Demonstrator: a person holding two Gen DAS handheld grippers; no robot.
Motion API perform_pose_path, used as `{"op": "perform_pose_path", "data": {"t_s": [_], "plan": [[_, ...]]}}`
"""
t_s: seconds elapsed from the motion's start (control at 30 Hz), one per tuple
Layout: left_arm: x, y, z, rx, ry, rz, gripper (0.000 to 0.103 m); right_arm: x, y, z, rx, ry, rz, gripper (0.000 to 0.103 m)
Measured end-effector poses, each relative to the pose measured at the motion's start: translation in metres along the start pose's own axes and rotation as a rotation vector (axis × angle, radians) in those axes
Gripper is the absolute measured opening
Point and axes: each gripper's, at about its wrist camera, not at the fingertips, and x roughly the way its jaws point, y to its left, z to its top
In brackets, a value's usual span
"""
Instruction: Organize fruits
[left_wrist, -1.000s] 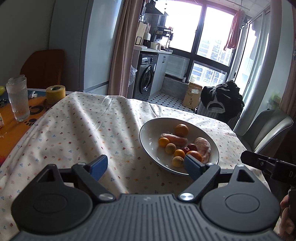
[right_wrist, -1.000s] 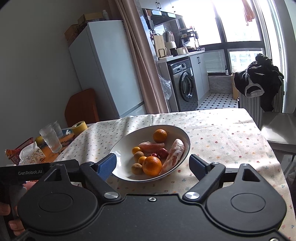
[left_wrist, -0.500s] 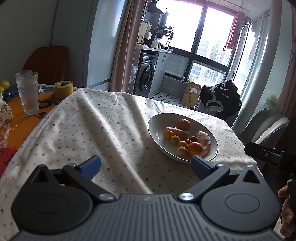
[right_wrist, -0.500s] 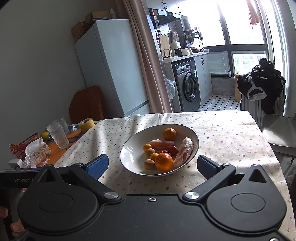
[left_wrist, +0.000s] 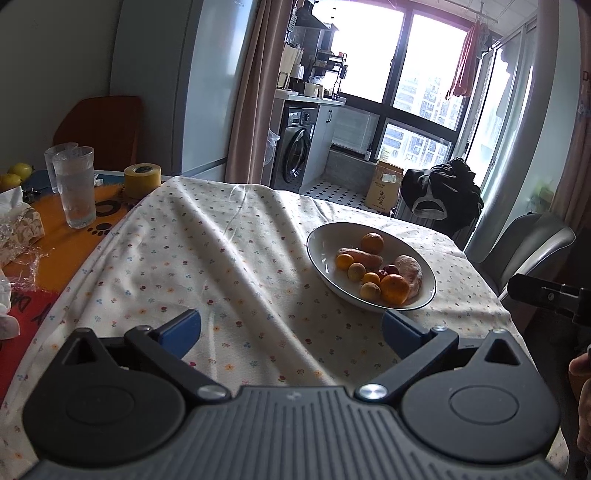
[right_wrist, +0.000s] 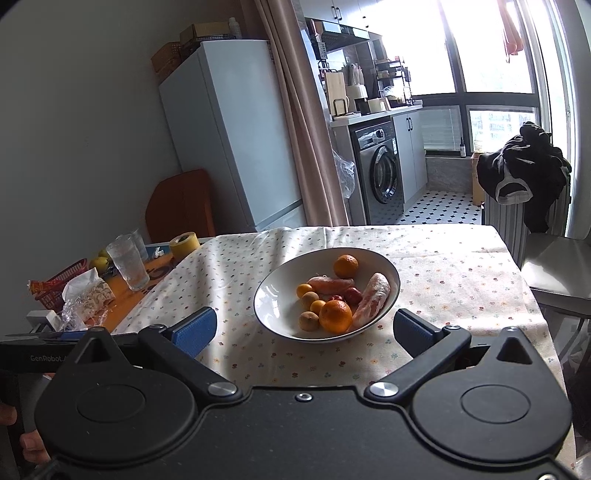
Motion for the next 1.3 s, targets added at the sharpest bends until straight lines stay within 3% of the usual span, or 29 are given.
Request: {"op": "perform_pose_path", "data": {"t_s": [0.4,1.3], "plan": [[-0.030,-0.004,0.010,0.052,-0.048,-0.006,0.103,-0.019,0.015,0.003,-0.041,0.010,0.022,0.103],[-0.028,-0.010,0.008,0.074,-0.039,-0.025,0.103,-0.021,0.009,0.002,-0.037,0.046,0.017,0.103]]}}
